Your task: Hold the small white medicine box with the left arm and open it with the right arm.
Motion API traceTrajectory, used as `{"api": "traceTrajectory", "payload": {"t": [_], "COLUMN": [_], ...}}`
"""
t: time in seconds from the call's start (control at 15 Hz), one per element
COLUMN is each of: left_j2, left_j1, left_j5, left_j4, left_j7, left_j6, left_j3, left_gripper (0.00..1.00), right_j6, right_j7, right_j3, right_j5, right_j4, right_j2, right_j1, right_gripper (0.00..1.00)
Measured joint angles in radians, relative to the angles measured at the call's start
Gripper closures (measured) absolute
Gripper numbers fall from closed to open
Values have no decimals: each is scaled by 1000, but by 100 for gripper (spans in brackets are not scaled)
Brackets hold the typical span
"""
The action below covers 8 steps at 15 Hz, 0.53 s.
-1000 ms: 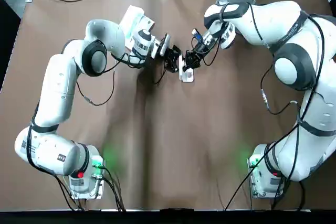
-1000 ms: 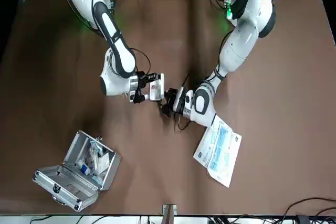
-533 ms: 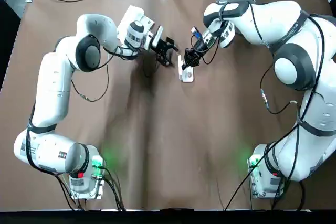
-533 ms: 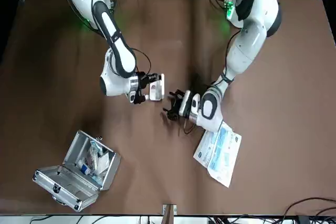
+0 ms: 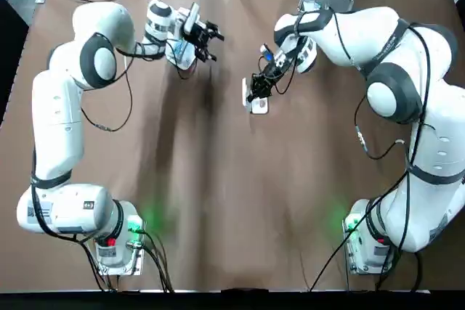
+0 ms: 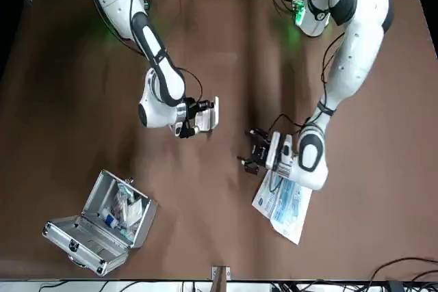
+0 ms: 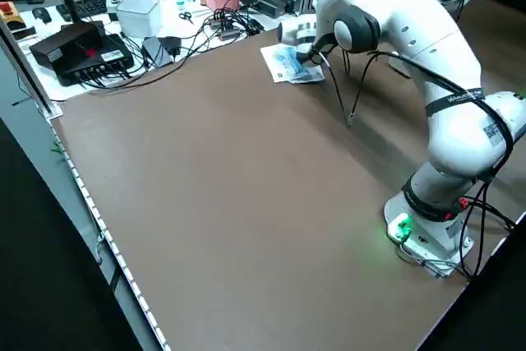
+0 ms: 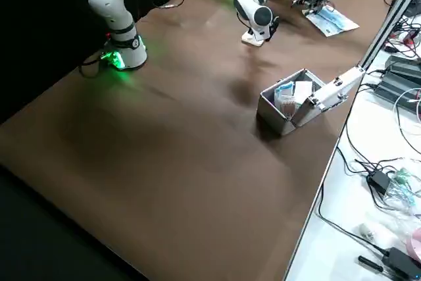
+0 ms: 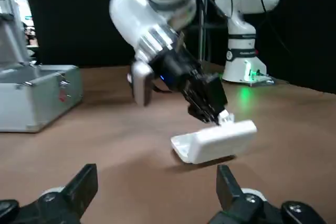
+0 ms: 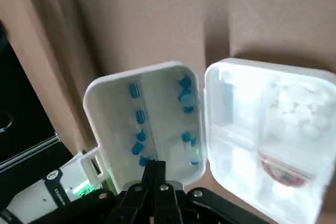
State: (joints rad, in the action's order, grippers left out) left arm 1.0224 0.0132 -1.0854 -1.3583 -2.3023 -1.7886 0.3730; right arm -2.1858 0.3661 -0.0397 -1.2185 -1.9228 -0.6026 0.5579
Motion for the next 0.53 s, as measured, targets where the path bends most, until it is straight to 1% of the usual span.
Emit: {"api": "traceTrajectory", "payload": {"t": [0.47, 0.53], "left_j2": [-90, -116], "left_j1": [-142, -192], "left_j5": [0, 0], "left_j4": [3, 6], "left_j7": [51, 99], "left_j6": [58, 74], "left_j3": [5, 25], "left_gripper": [0, 0], "right_j6": [-57, -82], "right_j7": [0, 0], "right_j3": [-1, -1], "right_j5": [-16, -17], "right_j4": [29, 30], "right_j2": [-39, -48], "right_j1": [42, 51], "right_gripper": [99, 99]}}
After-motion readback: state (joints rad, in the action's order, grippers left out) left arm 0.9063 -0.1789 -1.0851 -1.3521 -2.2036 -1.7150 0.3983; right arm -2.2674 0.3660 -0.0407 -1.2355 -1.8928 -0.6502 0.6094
